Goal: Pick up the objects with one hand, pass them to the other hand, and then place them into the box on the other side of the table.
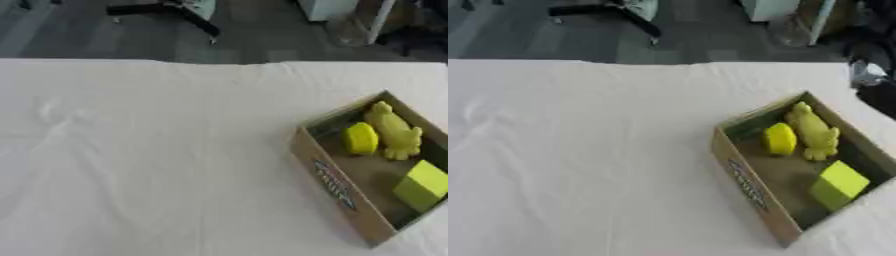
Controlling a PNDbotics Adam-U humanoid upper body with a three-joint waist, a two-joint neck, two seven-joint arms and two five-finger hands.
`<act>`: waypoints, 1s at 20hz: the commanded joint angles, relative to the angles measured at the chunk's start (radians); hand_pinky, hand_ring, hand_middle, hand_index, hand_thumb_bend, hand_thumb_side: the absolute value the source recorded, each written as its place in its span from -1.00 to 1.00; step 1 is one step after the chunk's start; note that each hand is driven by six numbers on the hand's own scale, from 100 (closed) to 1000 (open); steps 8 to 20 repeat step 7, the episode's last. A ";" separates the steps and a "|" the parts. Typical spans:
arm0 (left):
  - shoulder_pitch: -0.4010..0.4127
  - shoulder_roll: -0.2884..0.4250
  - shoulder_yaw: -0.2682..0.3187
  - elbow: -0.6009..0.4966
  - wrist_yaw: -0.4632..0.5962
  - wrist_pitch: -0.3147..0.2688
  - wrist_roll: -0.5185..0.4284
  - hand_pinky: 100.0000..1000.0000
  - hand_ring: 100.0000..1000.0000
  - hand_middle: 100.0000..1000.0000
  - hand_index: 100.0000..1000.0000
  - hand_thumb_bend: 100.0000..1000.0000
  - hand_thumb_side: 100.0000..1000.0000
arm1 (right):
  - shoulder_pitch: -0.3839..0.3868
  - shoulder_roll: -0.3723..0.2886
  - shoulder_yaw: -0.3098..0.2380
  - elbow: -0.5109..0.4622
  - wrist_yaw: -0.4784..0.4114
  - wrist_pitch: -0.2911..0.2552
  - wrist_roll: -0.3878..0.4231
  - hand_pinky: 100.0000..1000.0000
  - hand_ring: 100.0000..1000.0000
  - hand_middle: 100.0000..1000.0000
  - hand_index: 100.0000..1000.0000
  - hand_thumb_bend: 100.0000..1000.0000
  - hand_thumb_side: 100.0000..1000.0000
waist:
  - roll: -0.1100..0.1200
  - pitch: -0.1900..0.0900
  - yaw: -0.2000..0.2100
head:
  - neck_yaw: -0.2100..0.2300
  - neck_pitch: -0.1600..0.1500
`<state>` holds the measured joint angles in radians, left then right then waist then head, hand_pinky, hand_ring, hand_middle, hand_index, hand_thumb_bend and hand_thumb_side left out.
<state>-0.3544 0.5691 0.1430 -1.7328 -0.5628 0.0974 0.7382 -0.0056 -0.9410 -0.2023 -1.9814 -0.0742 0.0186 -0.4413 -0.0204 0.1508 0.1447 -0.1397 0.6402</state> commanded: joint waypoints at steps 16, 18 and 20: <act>0.075 0.175 0.142 -0.001 0.028 0.066 0.052 0.28 0.55 0.61 0.84 0.52 -0.24 | 0.203 -0.131 -0.237 -0.019 -0.016 -0.178 -0.277 0.92 0.95 0.77 0.84 -1.00 -1.00 | -0.003 -0.085 0.001 | -0.026 -0.056; 0.075 0.175 0.142 -0.001 0.028 0.066 0.052 0.28 0.55 0.61 0.84 0.52 -0.24 | 0.203 -0.131 -0.237 -0.019 -0.016 -0.178 -0.277 0.92 0.95 0.77 0.84 -1.00 -1.00 | -0.003 -0.085 0.001 | -0.026 -0.056; 0.075 0.175 0.142 -0.001 0.028 0.066 0.052 0.28 0.55 0.61 0.84 0.52 -0.24 | 0.203 -0.131 -0.237 -0.019 -0.016 -0.178 -0.277 0.92 0.95 0.77 0.84 -1.00 -1.00 | -0.003 -0.085 0.001 | -0.026 -0.056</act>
